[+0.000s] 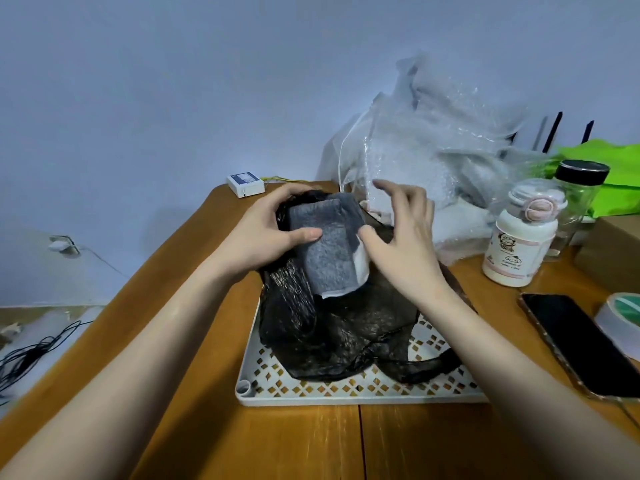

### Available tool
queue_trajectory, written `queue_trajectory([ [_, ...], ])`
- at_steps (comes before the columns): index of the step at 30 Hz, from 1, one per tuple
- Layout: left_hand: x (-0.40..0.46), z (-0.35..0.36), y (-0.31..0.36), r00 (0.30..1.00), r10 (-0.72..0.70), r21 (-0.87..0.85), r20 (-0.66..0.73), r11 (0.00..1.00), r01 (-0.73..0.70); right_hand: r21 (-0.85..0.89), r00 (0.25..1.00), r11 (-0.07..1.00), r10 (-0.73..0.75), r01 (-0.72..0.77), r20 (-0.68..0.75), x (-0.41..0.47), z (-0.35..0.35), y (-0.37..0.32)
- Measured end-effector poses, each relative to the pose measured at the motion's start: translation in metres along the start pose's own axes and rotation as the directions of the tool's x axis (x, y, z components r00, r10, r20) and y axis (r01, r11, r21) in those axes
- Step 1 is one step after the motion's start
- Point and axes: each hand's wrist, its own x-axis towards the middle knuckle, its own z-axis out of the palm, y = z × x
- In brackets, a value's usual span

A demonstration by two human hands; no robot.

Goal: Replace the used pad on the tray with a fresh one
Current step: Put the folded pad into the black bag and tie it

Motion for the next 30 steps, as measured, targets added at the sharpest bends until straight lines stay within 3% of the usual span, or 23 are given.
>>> queue_trajectory([
  [2, 0.001, -0.006, -0.002, 0.999, -0.023, 0.006, -0.027, 1.0, 0.024, -0.085, 0.993, 0.994, 0.069, -0.061, 0.098, 0.003, 0.001, 0.011],
  [6, 0.003, -0.01, -0.006, 0.997, -0.043, 0.03, -0.063, 0.999, 0.045, -0.26, 0.904, 0.947, 0.273, -0.191, 0.331, 0.007, 0.023, 0.04],
  [11, 0.003, -0.011, -0.014, 0.99, -0.078, 0.066, -0.113, 0.994, 0.086, -0.298, 0.876, 0.899, 0.403, -0.323, 0.266, 0.017, 0.039, 0.059],
  [14, 0.003, -0.012, -0.018, 0.986, -0.085, 0.095, -0.146, 0.99, 0.1, -0.012, 0.843, 0.884, 0.45, -0.467, 0.295, 0.026, 0.036, 0.05],
  [18, 0.005, -0.01, -0.023, 0.981, -0.047, 0.195, -0.188, 0.977, 0.084, 0.373, 0.82, 0.73, 0.512, -0.572, 0.255, 0.033, 0.032, 0.039],
  [20, 0.004, -0.007, -0.024, 0.981, -0.01, 0.259, -0.193, 0.964, 0.061, 0.374, 0.823, 0.733, 0.497, -0.568, 0.275, 0.033, 0.03, 0.033],
  [23, 0.003, 0.001, -0.026, 0.98, 0.059, 0.347, -0.193, 0.938, 0.012, 0.032, 0.868, 0.911, 0.38, -0.411, 0.319, 0.034, 0.024, 0.025],
  [25, 0.003, 0.009, -0.029, 0.974, 0.103, 0.385, -0.203, 0.923, -0.017, -0.102, 0.872, 0.941, 0.337, -0.322, 0.356, 0.033, 0.021, 0.021],
  [27, 0.005, 0.019, -0.031, 0.97, 0.143, 0.412, -0.197, 0.91, -0.05, -0.072, 0.878, 0.952, 0.301, -0.296, 0.372, 0.03, 0.019, 0.015],
  [30, 0.012, 0.033, -0.033, 0.964, 0.203, 0.486, -0.171, 0.869, -0.097, 0.12, 0.887, 0.935, 0.267, -0.333, 0.378, 0.026, 0.016, 0.011],
])
